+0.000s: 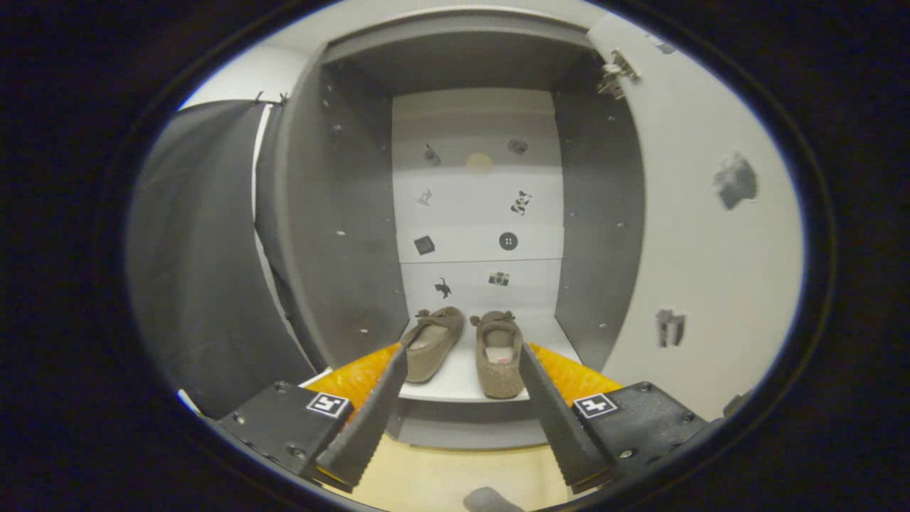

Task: Open the shoe cabinet door, grab the shoes and put them into the shoe cabinet, then close the shoe cabinet door.

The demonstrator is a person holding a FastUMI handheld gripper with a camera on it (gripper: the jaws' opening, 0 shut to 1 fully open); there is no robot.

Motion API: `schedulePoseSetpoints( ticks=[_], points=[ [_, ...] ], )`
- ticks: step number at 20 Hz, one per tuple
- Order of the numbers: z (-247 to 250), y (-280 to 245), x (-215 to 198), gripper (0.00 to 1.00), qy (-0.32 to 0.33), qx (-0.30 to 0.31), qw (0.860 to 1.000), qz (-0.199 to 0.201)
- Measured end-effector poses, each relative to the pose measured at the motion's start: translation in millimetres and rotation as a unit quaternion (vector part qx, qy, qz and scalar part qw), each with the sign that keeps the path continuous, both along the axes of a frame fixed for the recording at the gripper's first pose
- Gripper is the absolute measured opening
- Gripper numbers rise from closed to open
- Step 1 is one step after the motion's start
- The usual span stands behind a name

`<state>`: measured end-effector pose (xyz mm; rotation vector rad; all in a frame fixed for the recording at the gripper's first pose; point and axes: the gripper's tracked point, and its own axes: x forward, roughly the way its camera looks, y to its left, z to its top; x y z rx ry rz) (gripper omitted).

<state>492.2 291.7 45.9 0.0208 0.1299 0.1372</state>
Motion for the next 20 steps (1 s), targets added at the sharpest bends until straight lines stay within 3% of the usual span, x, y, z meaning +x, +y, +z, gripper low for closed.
schedulePoseSetpoints(
  ticks=[12,16,20],
  points=[
    [-35.0,-70.0,-210.6,0.99,-0.011,-0.024,1.0,0.012],
    [-46.0,-117.0,-256.1,0.99,-0.013,-0.031,0.999,0.004],
    [-51.7,-182.2,-282.7,1.0,-0.007,-0.013,0.999,-0.035]
  ],
)
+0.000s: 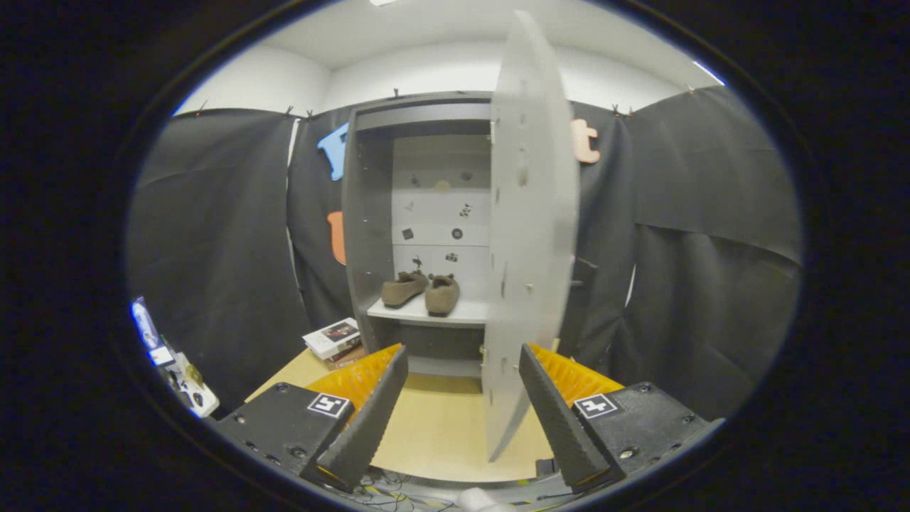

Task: Open the shoe cabinet door, grab the shoes and put them into the shoe cabinet, then close the shoe cabinet door.

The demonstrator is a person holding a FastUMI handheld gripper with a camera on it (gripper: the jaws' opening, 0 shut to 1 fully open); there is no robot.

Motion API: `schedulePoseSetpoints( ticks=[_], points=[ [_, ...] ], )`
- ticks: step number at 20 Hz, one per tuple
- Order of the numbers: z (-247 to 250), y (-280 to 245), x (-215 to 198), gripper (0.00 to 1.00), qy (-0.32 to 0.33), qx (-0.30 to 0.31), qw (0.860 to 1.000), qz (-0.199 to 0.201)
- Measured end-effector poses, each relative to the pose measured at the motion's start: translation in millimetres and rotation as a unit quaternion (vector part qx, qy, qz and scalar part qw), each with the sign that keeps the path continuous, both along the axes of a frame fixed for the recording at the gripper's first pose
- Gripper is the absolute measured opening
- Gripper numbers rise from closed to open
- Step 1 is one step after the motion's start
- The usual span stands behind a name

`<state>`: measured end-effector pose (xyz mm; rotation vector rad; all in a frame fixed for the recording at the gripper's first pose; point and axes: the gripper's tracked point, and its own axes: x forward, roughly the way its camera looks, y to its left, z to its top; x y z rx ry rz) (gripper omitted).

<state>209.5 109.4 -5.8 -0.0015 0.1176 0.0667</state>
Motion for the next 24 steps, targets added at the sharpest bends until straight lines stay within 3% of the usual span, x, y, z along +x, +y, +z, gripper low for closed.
schedulePoseSetpoints(
  ticks=[3,9,14,24],
  points=[
    [-2.1,-64.2,-12.3,0.99,-0.007,0.003,0.999,-0.033],
    [-0.1,-143.3,8.9,0.99,-0.002,0.018,0.999,-0.035],
    [4.9,-165.3,46.3,0.99,0.005,0.045,0.999,0.022],
    [26.7,-139.5,87.0,0.99,-0.009,0.038,0.989,0.141]
  ],
)
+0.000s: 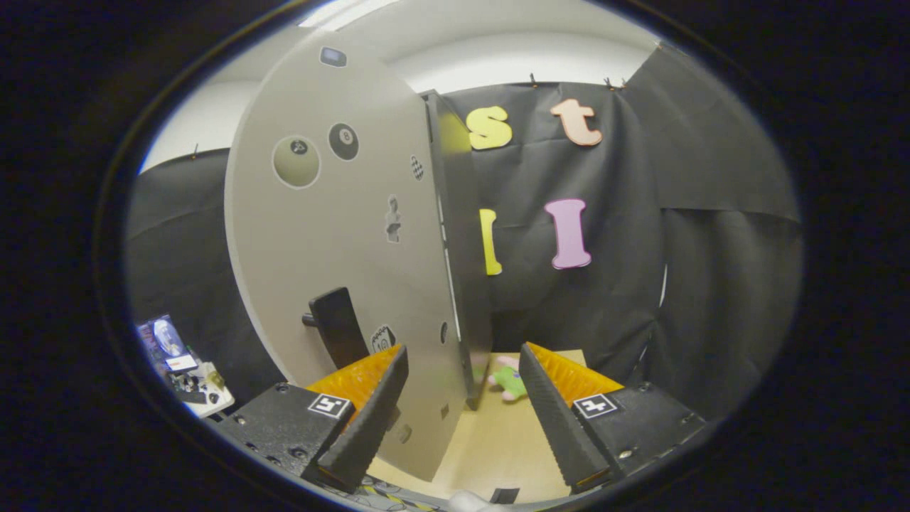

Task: Open the shoe cabinet door, grab the shoes and put them into the shoe cabinet, then close the shoe cabinet door.

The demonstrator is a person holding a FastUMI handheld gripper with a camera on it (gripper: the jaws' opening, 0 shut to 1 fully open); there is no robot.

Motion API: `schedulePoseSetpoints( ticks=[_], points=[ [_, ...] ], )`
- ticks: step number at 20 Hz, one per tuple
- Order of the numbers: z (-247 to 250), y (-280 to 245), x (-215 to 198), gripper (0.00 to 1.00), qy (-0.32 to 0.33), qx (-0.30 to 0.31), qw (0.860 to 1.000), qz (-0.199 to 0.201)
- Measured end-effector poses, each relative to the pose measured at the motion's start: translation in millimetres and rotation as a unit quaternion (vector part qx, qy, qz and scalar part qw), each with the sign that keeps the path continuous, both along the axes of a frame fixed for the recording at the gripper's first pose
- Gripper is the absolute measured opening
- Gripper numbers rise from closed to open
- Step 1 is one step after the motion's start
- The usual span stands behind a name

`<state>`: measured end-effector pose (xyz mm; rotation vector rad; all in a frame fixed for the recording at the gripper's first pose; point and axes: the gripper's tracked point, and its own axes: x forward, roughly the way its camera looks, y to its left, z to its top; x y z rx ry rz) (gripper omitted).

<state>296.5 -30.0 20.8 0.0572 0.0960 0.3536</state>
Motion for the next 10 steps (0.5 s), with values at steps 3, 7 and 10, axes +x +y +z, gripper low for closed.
schedulePoseSetpoints(
  ticks=[3,7,10],
  points=[
    [3.1,5.2,2.9,0.99,-0.006,-0.011,1.0,0.012],
    [1.9,14.7,5.7,0.98,0.008,0.001,1.0,0.018],
    [3.1,21.4,3.0,0.95,0.008,-0.001,1.0,-0.007]
  ],
)
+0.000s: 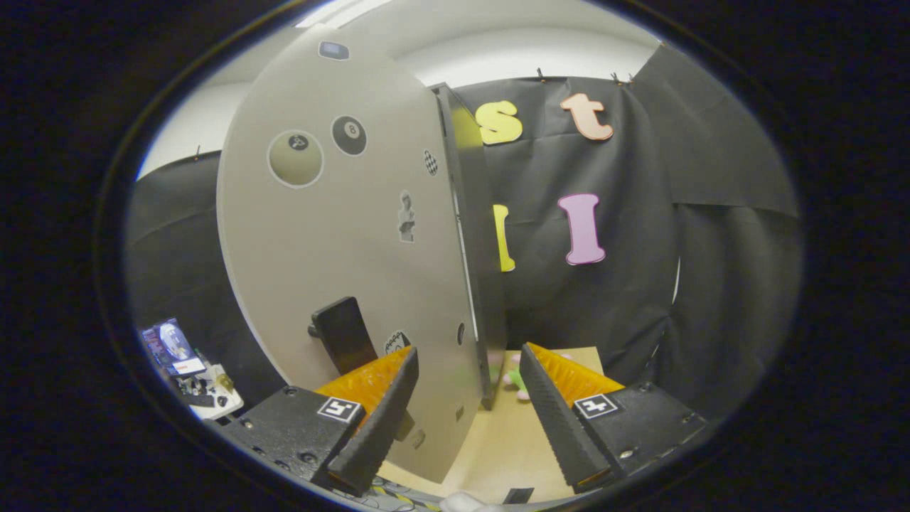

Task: Open the shoe cabinet door, grab the shoes and put them into the shoe cabinet, then close the shoe cabinet door.

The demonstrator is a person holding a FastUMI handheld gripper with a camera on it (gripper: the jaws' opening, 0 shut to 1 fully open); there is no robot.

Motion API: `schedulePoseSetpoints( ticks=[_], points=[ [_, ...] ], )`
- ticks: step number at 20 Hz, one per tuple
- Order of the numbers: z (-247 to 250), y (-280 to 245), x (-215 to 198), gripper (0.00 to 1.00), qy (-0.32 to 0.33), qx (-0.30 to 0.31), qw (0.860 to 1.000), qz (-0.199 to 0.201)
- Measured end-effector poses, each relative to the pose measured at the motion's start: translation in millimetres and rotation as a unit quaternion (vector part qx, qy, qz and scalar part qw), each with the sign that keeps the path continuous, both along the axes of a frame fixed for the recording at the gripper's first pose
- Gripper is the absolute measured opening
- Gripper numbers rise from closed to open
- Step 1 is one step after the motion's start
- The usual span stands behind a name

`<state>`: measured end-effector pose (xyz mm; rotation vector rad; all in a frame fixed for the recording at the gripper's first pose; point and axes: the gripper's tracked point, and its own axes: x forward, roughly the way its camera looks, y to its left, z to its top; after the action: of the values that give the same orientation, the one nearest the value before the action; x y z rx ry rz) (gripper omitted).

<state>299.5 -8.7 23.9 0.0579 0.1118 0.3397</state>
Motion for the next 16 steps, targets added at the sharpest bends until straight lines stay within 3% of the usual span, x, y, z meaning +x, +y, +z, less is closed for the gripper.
schedulePoseSetpoints(
  ticks=[5,16],
  points=[
    [2.2,35.1,-17.7,0.95,-0.017,-0.03,0.998,-0.048],
    [-2.0,141.5,-10.8,0.95,-0.001,-0.02,0.998,-0.06]
  ],
)
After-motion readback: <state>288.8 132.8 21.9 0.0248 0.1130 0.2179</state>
